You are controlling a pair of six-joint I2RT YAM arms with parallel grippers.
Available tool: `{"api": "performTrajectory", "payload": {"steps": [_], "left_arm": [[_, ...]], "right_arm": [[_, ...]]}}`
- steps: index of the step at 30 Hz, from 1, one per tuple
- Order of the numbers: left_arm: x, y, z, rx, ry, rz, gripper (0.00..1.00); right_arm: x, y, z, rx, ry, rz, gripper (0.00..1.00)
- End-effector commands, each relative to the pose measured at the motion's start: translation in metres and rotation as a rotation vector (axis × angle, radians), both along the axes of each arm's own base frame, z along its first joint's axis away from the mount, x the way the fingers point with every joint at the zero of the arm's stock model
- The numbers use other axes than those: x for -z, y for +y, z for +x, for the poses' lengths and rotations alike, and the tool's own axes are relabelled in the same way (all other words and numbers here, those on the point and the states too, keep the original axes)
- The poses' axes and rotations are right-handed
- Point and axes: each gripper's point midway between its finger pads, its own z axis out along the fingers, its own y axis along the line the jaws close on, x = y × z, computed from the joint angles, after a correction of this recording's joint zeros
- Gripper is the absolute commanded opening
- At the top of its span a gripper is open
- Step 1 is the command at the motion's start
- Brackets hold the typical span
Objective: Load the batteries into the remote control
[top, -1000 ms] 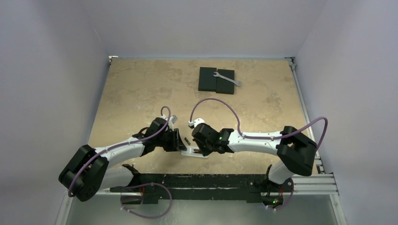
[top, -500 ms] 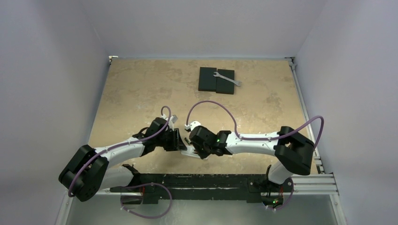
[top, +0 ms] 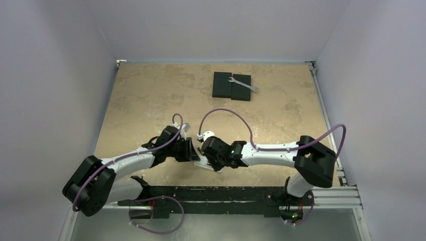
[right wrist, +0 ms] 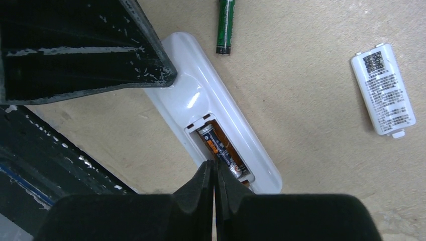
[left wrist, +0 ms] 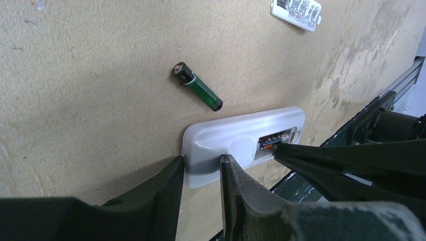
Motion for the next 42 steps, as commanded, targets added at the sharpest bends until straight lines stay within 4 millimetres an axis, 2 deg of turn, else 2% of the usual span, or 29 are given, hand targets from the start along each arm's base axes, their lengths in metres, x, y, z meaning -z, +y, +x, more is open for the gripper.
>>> {"api": "performTrajectory", "payload": {"steps": [1, 4, 11, 19, 26, 42], "left_arm": [[0.002, -0.001, -0.009, 0.033, 0.001, -0.005, 0.30], [0.002, -0.002, -0.010, 0.035, 0.001, -0.005, 0.30], [0.001, -0.002, -0.009, 0.035, -0.001, -0.007, 0.30], [0.001, -0.002, -0.008, 0.033, -0.002, -0.003, 0.30], [0.001, -0.001, -0.008, 0.032, 0.000, 0.001, 0.30], [0.003, -0.001, -0.007, 0.033, 0.004, 0.006, 0.30]], "right_arm": [[-0.020, 0.019, -0.008, -0.001, 0.006, 0.067, 0.10], [-0.027, 0.020, -0.006, 0.002, -0.004, 0.077, 0.11], [-0.033, 0.022, -0.003, 0.000, -0.020, 0.083, 0.23], [-0.041, 0.023, 0.003, -0.018, -0.062, 0.094, 0.30], [-0.035, 0.021, 0.007, -0.053, -0.091, 0.057, 0.35], [-0.013, 0.025, 0.002, -0.104, -0.060, 0.024, 0.35]]}}
